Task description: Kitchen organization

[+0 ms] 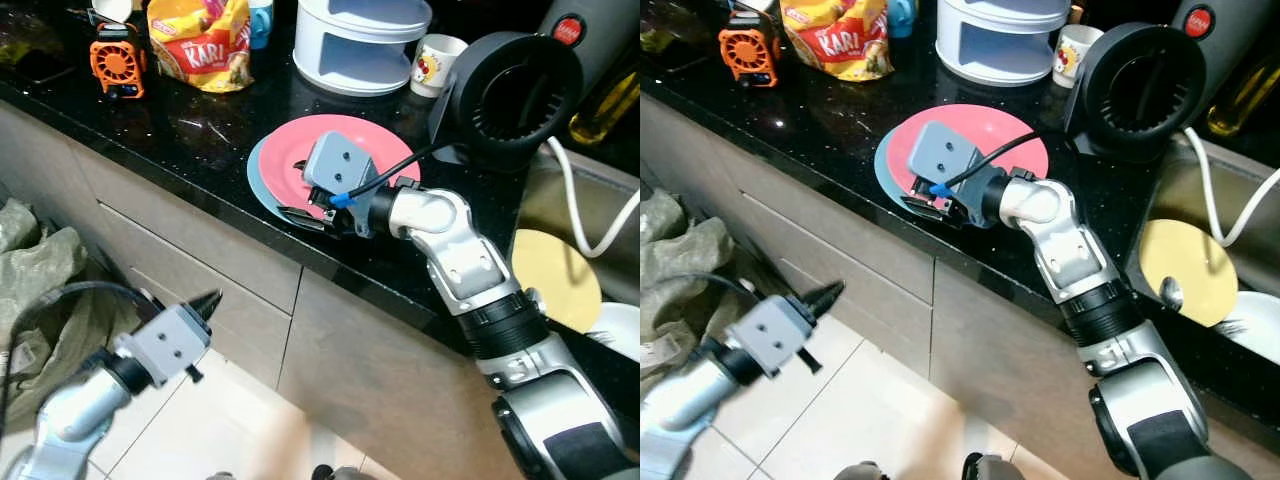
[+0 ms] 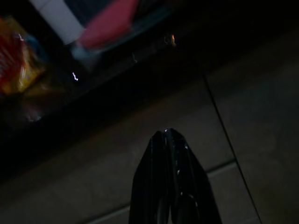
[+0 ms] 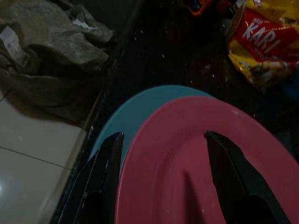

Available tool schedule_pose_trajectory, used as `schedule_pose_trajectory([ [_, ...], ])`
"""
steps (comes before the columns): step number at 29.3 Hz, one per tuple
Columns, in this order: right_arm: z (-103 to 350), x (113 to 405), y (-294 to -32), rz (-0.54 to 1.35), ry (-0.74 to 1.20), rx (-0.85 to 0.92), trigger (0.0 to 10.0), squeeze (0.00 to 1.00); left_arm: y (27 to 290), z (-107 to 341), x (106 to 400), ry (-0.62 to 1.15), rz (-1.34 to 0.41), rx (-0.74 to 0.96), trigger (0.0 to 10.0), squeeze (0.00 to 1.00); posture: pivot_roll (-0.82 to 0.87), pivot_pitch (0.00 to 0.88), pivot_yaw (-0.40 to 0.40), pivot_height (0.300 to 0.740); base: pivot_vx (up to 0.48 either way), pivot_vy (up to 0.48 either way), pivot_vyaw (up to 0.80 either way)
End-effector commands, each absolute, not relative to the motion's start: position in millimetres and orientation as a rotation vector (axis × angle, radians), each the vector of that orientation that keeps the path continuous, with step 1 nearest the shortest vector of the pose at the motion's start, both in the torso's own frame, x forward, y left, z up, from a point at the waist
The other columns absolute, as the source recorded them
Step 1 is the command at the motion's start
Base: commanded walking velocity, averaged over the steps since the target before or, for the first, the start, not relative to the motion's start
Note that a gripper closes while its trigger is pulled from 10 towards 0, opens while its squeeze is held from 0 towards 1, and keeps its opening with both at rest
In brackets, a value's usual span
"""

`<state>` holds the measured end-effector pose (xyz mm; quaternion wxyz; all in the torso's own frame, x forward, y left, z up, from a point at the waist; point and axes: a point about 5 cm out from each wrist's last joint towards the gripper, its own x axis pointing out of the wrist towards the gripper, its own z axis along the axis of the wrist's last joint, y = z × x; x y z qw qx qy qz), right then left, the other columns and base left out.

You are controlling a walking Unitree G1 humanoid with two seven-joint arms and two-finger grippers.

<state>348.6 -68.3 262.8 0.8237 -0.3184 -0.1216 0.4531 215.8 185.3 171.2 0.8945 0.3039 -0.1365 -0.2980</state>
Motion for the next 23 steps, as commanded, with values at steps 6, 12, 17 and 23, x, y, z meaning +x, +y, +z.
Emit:
schedule_pose_trajectory([
  [6,264.7,357.2,-82.3,0.919,-0.240,-0.705,10.0,0.00,169.3,213.5,186.2,-0.275,-0.781,0.430,10.0,0.00,0.26,0.151,-0.114,0.740,0.000,0.000,0.00],
  [12,269.2,361.0,-92.5,0.883,-0.234,-0.725,10.0,0.00,174.2,222.5,178.7,-0.221,-0.810,0.444,10.0,0.00,0.26,0.147,-0.119,0.740,0.000,0.000,0.00],
  [17,270.7,362.2,-97.9,0.869,-0.232,-0.731,10.0,0.00,177.8,223.6,176.9,-0.186,-0.801,0.446,10.0,0.00,0.26,0.147,-0.121,0.740,0.000,0.000,0.00],
  [23,273.7,364.5,-108.6,0.830,-0.226,-0.736,10.0,0.00,176.5,229.0,171.0,-0.144,-0.828,0.372,10.0,0.00,0.26,0.147,-0.122,0.740,0.000,0.000,0.00],
])
